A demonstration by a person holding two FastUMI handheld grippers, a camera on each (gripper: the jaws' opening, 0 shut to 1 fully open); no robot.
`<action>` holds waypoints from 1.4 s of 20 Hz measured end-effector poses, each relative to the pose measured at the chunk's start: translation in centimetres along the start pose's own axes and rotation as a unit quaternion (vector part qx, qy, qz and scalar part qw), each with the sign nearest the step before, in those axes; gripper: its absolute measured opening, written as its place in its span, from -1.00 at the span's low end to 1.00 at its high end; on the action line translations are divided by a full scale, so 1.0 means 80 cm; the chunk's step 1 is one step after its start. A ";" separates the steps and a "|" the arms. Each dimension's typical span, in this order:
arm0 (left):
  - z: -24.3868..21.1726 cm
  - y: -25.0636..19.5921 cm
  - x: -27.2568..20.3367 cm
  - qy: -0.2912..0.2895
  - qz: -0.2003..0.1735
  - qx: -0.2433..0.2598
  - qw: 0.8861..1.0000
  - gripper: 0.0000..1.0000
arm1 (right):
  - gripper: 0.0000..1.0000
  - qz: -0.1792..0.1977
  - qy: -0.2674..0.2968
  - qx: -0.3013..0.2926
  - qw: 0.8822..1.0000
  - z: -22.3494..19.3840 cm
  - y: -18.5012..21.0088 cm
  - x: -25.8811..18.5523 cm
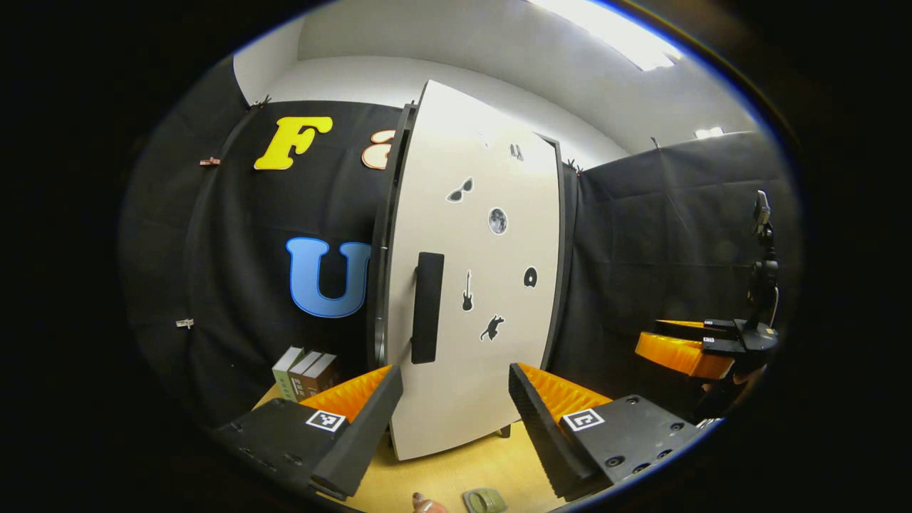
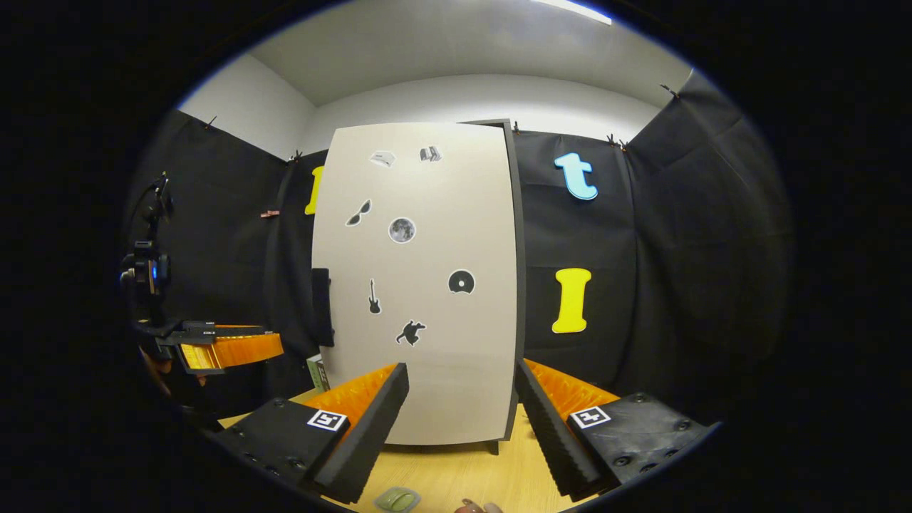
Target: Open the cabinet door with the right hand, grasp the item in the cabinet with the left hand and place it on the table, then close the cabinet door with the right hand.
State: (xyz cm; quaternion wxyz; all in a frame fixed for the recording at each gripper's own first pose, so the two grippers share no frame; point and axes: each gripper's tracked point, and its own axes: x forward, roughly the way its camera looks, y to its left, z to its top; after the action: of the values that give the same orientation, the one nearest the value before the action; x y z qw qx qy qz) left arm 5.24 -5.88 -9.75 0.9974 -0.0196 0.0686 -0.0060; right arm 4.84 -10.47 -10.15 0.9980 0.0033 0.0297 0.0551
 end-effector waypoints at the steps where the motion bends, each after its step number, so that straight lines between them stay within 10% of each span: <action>1: 0.000 -0.002 0.001 0.000 -0.001 -0.002 1.000 0.89 | 0.95 -0.001 0.000 -0.003 1.000 0.000 -0.001 -0.001; 28: 0.017 -0.003 -0.007 -0.015 0.004 0.001 1.000 0.90 | 0.95 0.007 -0.011 -0.020 1.000 0.019 0.007 -0.014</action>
State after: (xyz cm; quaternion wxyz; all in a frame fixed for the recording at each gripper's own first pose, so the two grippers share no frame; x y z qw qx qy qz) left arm 4.87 -6.03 -8.34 0.9984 -0.0186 0.0539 -0.0020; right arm 3.74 -10.02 -8.53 0.9978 -0.0163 0.0175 0.0623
